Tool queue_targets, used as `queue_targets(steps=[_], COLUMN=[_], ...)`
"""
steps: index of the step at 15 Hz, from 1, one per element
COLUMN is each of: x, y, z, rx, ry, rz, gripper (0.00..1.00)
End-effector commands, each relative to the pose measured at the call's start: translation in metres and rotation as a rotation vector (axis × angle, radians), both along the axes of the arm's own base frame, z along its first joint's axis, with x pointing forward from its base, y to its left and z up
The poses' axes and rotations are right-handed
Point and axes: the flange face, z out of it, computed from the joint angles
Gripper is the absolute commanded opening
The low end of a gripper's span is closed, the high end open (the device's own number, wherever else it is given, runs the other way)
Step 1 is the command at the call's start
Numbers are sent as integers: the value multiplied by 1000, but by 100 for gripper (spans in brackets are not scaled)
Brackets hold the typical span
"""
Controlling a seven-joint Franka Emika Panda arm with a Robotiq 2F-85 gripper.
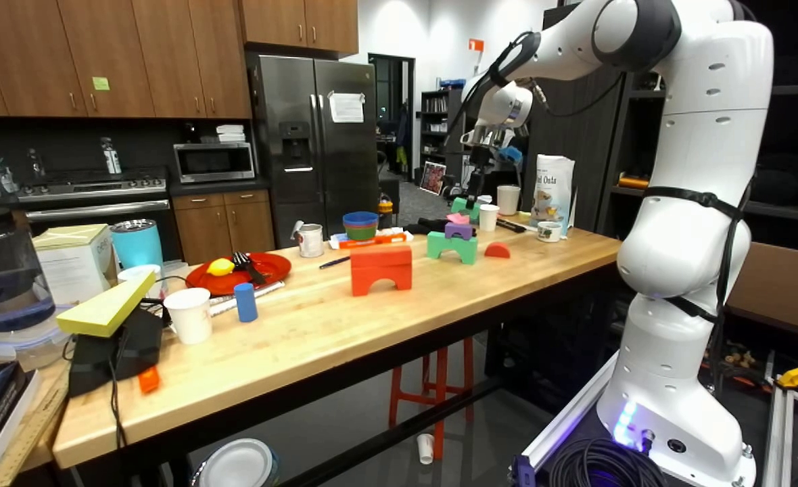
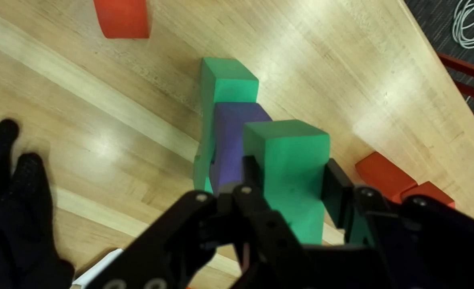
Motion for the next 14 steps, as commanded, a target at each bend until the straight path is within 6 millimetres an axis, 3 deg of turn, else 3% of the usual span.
queue_targets(steps=[1, 14], x=[8, 27], y=[-3, 1], z=[5, 0], rx=[2, 0], ry=[18, 27], rz=[-5, 9], gripper=[16, 16])
